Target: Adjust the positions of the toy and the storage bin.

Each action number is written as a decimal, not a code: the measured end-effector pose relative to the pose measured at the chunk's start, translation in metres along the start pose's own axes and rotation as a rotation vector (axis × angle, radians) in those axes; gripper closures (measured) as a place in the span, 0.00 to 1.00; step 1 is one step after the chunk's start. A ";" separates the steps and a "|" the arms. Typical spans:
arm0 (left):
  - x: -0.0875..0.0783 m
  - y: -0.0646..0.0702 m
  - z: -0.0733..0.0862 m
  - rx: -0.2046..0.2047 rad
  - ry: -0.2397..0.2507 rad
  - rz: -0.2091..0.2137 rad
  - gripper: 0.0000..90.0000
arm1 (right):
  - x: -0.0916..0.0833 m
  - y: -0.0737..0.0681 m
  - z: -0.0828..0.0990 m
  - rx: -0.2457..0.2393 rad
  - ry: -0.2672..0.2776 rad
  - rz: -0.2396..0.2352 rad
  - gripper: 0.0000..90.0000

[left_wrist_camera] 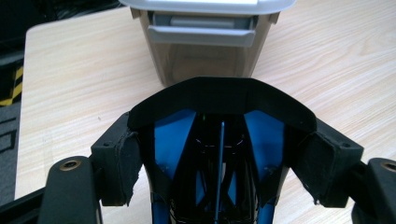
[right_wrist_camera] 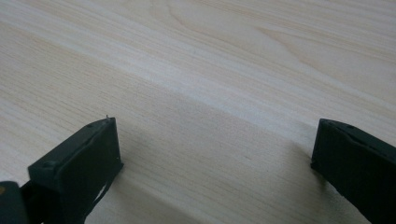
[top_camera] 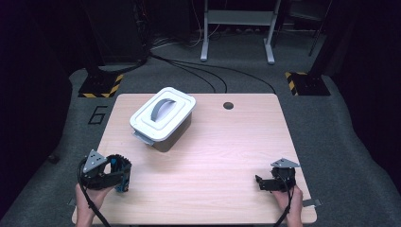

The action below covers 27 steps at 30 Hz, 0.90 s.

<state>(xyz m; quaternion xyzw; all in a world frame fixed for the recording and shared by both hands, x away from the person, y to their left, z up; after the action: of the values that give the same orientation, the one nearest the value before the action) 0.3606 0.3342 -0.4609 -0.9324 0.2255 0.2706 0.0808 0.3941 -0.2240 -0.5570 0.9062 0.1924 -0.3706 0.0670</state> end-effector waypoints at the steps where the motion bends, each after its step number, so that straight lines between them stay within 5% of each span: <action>1: 0.000 0.000 0.000 0.000 0.000 0.000 0.28 | 0.000 0.000 0.000 -0.004 0.001 0.000 0.00; 27: 0.096 -0.001 -0.002 0.017 -0.229 0.021 0.28 | 0.000 0.000 0.000 -0.004 0.001 0.001 0.00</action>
<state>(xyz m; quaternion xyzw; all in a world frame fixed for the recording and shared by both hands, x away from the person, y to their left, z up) 0.4340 0.2982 -0.5107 -0.8923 0.2267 0.3742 0.1113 0.3941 -0.2242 -0.5570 0.9063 0.1929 -0.3697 0.0687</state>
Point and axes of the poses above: each handheld gripper's, and its own axes: x roughly forward along the jaws, z roughly out of its underside, y roughly to its right, the point moved 4 cm from there along x, roughly forward along the jaws, and after that the axes turned 2 degrees about x, right-handed, at the moved point
